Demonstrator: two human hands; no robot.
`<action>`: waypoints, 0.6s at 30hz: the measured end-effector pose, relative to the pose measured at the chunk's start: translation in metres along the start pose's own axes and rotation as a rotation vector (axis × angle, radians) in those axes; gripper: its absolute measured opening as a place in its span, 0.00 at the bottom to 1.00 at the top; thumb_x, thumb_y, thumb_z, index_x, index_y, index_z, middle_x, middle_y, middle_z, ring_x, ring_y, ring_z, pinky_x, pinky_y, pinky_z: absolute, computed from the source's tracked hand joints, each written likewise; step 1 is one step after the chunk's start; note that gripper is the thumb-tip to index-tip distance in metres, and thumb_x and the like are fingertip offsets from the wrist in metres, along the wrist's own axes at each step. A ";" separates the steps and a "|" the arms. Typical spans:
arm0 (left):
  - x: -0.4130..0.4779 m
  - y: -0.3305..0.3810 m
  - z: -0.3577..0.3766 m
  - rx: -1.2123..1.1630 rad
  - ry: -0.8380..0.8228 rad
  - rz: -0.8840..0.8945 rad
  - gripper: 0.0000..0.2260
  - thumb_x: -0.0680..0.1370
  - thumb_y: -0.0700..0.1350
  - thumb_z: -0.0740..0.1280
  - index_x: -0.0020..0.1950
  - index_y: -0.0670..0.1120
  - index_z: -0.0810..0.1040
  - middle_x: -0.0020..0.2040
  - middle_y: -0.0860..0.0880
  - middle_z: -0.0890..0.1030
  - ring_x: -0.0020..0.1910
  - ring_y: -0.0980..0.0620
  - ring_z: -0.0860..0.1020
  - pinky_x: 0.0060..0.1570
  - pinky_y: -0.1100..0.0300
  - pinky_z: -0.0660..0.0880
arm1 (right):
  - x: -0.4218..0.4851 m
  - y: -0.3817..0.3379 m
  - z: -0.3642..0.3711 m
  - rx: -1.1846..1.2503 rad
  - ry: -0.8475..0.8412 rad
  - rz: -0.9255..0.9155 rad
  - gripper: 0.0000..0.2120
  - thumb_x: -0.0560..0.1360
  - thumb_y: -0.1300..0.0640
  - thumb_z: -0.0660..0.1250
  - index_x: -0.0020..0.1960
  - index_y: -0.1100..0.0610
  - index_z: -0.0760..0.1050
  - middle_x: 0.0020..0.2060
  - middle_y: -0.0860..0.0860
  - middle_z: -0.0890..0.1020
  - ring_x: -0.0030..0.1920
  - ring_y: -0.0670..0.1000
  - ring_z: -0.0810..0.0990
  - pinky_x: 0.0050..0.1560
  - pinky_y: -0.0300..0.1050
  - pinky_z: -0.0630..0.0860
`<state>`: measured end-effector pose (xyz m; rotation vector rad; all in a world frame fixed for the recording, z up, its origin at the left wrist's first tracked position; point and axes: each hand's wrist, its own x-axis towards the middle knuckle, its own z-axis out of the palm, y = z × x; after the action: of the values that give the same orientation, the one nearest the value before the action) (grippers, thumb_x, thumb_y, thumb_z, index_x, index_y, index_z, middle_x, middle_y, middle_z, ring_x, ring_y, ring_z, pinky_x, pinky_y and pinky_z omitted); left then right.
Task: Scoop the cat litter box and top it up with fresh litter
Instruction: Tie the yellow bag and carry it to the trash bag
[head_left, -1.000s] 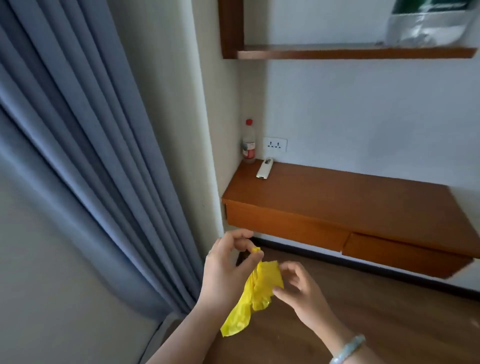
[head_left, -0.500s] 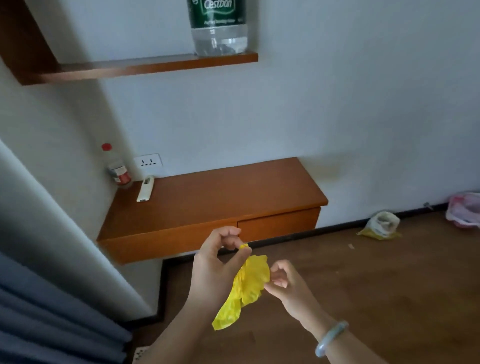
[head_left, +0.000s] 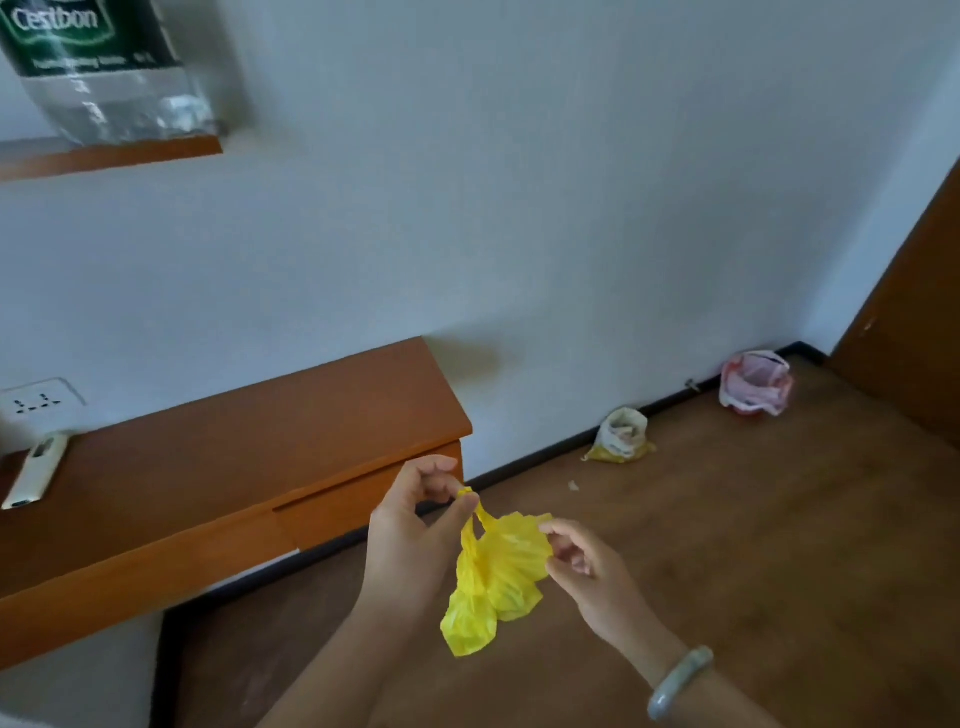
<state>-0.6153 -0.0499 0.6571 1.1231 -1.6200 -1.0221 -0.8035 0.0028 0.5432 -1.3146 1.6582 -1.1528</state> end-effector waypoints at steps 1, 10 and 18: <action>0.007 0.002 0.018 -0.008 -0.014 0.001 0.14 0.72 0.35 0.71 0.50 0.52 0.74 0.39 0.59 0.80 0.40 0.61 0.78 0.40 0.75 0.70 | 0.003 0.005 -0.016 -0.009 0.009 -0.003 0.19 0.71 0.57 0.65 0.49 0.31 0.76 0.42 0.48 0.78 0.42 0.43 0.77 0.48 0.31 0.72; 0.068 0.029 0.171 -0.100 -0.242 0.030 0.12 0.72 0.34 0.71 0.52 0.46 0.76 0.37 0.51 0.79 0.38 0.66 0.77 0.39 0.76 0.69 | 0.023 0.070 -0.140 0.051 0.313 0.124 0.15 0.72 0.70 0.67 0.42 0.49 0.78 0.39 0.43 0.82 0.39 0.37 0.77 0.42 0.30 0.71; 0.134 0.034 0.304 -0.187 -0.461 0.020 0.14 0.71 0.35 0.72 0.49 0.52 0.77 0.39 0.52 0.80 0.40 0.58 0.79 0.43 0.59 0.77 | 0.061 0.119 -0.238 0.022 0.534 0.257 0.12 0.68 0.67 0.73 0.43 0.52 0.79 0.35 0.46 0.79 0.35 0.39 0.75 0.38 0.31 0.71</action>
<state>-0.9391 -0.1287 0.6361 0.7789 -1.8358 -1.4641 -1.0750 0.0033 0.5135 -0.7808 2.1081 -1.4345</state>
